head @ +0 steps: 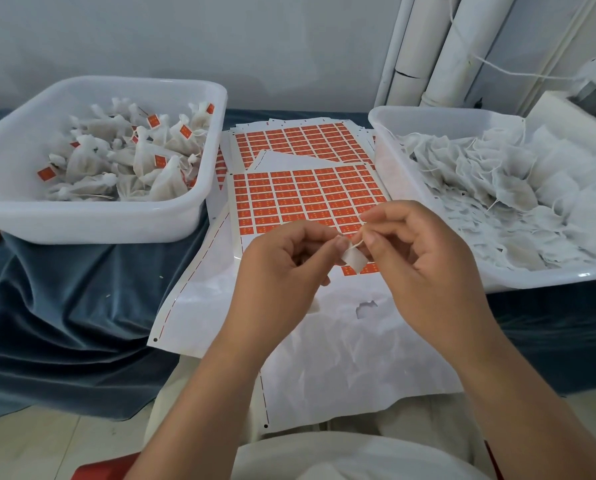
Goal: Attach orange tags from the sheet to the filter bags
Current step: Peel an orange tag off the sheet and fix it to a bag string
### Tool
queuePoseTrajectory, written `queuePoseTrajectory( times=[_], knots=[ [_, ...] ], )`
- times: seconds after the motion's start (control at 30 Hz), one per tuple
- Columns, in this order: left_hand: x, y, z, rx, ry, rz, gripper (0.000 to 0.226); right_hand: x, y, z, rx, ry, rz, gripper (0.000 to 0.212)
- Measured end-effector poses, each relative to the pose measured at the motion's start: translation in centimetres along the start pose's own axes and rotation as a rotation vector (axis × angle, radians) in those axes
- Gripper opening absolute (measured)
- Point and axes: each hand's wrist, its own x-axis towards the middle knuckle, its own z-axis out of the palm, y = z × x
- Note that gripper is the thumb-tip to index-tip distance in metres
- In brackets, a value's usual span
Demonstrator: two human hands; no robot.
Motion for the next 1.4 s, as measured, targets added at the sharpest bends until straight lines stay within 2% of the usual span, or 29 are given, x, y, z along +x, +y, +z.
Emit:
queuePoseTrajectory(
  times=[0.17,0.5,0.63,0.77,0.9,1.0,1.07,1.4],
  knots=[
    [-0.1,0.0,0.2,-0.044,0.023,-0.015,0.014,-0.1,0.1,0.4,-0.012,-0.026,0.022,0.017],
    [-0.4,0.2,0.7,-0.071,0.069,0.0,0.018,-0.3,0.2,0.9,-0.054,-0.039,0.047,0.015],
    [-0.1,0.2,0.5,-0.152,0.107,-0.107,0.019,-0.3,0.2,1.1,-0.069,-0.025,0.039,0.022],
    [0.3,0.3,0.1,-0.176,0.039,-0.276,0.019,-0.4,0.2,1.0,-0.109,0.03,-0.015,0.025],
    [0.5,0.2,-0.2,-0.297,-0.078,-0.393,0.017,-0.4,0.3,1.0,-0.161,0.062,-0.083,0.027],
    [0.4,0.1,-0.4,-0.33,-0.223,-0.416,0.011,-0.4,0.3,0.9,-0.181,0.069,-0.124,0.026],
    [0.3,0.1,-0.5,-0.344,-0.303,-0.421,0.017,-0.3,0.3,0.9,-0.171,0.057,-0.126,0.027],
    [0.5,-0.2,-0.9,-0.37,-0.37,-0.44,0.021,-0.4,0.2,1.0,-0.092,0.014,-0.083,0.027]
  ],
)
